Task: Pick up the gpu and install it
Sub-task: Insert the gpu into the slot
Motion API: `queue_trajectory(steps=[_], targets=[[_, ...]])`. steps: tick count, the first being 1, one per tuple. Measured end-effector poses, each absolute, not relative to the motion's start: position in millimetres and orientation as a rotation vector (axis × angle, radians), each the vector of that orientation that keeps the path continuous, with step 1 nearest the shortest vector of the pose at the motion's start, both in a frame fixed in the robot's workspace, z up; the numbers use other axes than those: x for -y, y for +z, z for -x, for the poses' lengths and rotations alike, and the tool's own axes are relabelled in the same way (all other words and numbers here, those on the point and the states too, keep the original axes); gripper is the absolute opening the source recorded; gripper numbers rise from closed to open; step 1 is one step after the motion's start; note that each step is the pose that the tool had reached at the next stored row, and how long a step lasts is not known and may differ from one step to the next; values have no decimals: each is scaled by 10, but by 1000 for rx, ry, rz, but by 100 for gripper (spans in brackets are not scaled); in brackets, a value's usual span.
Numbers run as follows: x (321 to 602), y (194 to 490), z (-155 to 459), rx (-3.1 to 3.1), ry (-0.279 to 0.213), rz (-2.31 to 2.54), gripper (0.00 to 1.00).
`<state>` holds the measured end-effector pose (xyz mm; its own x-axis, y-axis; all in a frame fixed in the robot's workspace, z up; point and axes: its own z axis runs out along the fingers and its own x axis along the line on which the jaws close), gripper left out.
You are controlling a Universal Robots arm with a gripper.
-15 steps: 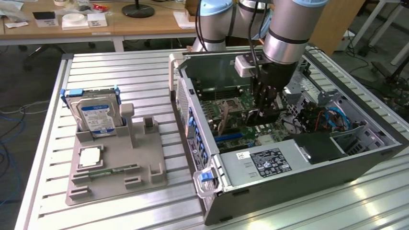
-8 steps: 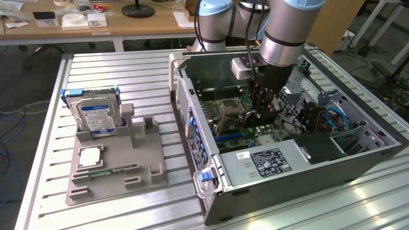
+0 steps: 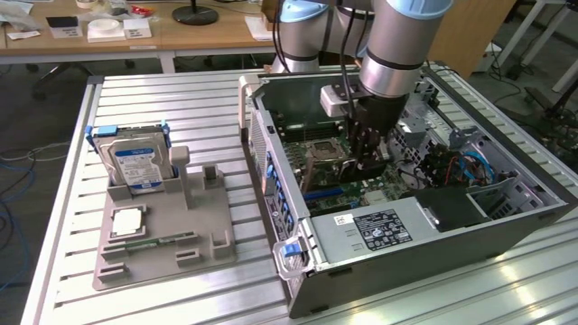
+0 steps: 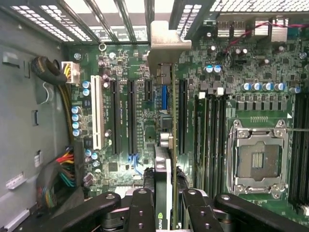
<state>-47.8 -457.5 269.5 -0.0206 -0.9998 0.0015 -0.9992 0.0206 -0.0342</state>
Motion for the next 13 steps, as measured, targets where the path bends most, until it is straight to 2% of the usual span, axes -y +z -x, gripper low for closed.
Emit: queue_trajectory(steps=[13], targets=[[4575, 2683, 610, -2227, -40, 2183, 27]])
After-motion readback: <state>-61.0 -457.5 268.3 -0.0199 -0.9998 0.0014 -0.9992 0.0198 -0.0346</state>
